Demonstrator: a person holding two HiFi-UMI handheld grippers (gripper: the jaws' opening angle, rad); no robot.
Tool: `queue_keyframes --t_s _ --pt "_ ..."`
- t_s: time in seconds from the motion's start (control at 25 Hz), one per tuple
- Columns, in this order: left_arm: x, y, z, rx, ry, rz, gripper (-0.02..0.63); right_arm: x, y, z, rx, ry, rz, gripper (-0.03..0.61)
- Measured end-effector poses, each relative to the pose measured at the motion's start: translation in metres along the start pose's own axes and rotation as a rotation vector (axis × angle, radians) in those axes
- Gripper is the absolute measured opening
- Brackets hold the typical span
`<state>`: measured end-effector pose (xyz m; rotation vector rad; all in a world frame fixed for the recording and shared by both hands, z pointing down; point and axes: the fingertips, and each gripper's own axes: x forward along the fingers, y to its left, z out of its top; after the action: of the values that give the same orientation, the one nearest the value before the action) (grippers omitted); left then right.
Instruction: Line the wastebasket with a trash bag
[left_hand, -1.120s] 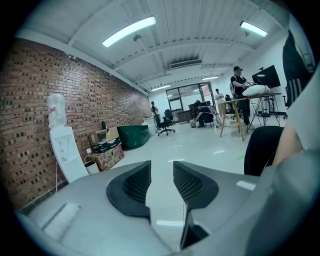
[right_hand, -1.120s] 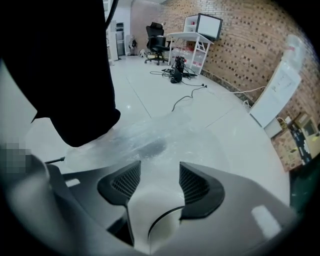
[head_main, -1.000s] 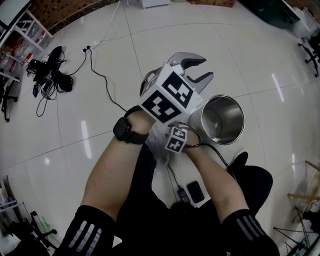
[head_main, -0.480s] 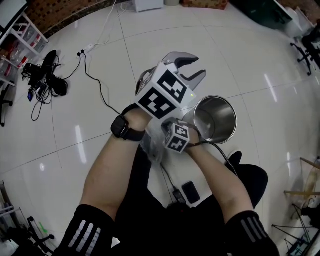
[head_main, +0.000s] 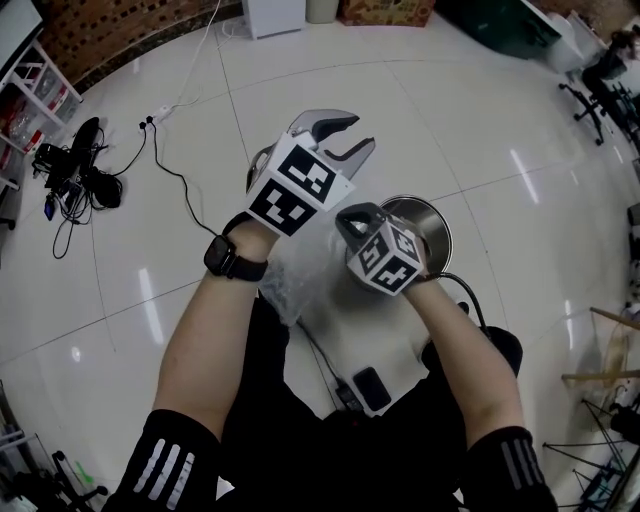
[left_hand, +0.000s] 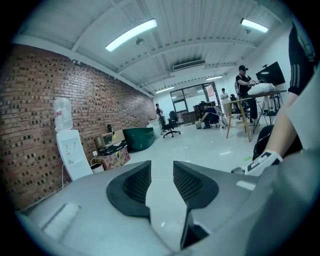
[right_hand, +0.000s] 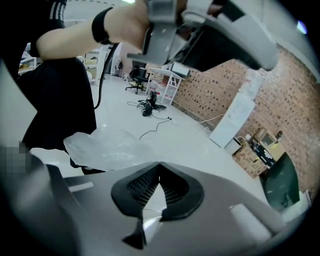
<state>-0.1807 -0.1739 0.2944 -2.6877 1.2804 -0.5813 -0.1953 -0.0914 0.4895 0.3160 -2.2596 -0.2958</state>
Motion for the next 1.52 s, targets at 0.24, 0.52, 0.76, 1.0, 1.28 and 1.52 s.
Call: queue_keyframes --t_s 0.24,0.52,0.76,1.0,1.28,1.52 --pt "-0.001 0.01 -0.001 -0.012 -0.005 0.043 0.132 -0.065 -0.05 -0.012 0.012 -0.009 -0.118 0.008" --pt "0.003 0.007 -0.003 -0.002 0.004 0.045 0.132 -0.136 -0.078 -0.055 0.101 0.058 -0.179 0.008" --pt "0.021 -0.012 -0.008 0.029 0.046 -0.019 0.132 -0.173 -0.066 -0.098 0.2 0.131 -0.141 0.008" --pt "0.045 -0.047 -0.036 0.046 0.172 -0.155 0.132 -0.184 -0.02 -0.144 0.238 0.225 -0.028 0.008" --pt "0.082 -0.105 -0.074 0.127 0.374 -0.325 0.156 -0.173 0.016 -0.19 0.291 0.301 0.076 0.009" --pt "0.108 -0.141 -0.101 0.159 0.477 -0.4 0.156 -0.17 0.034 -0.228 0.245 0.366 0.145 0.071"
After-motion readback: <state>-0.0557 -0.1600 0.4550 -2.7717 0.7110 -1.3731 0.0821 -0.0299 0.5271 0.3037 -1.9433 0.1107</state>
